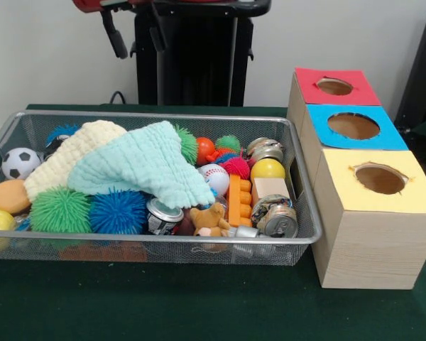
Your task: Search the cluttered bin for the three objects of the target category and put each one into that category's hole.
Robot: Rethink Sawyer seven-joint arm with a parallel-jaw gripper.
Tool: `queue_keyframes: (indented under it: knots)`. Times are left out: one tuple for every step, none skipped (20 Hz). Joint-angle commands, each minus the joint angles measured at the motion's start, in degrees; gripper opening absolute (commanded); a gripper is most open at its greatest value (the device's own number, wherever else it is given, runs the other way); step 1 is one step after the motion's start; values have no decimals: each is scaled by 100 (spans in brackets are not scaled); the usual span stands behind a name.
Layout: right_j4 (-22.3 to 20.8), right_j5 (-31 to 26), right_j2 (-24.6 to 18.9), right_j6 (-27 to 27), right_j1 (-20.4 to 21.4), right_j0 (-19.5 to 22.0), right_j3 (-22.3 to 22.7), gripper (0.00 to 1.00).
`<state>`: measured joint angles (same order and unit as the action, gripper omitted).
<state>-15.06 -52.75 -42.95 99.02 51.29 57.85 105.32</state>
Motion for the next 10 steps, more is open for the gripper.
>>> queue_keyframes:
  knots:
    - [-80,471,-327,-451,148,-87,557,100]
    - [-57,491,-317,-354,206,-137,601,100]
    - [-55,539,-281,-229,249,-212,624,100]
    - [-60,589,-230,-92,277,-304,641,100]
    - [-73,610,-145,65,276,-421,627,100]
    - [-105,684,-70,206,268,-533,609,100]
    - [-112,675,24,352,235,-657,567,100]
    - [-159,713,118,475,203,-785,510,100]
    - [-153,700,204,592,156,-903,465,100]
    - [-176,661,297,672,99,-1027,383,100]
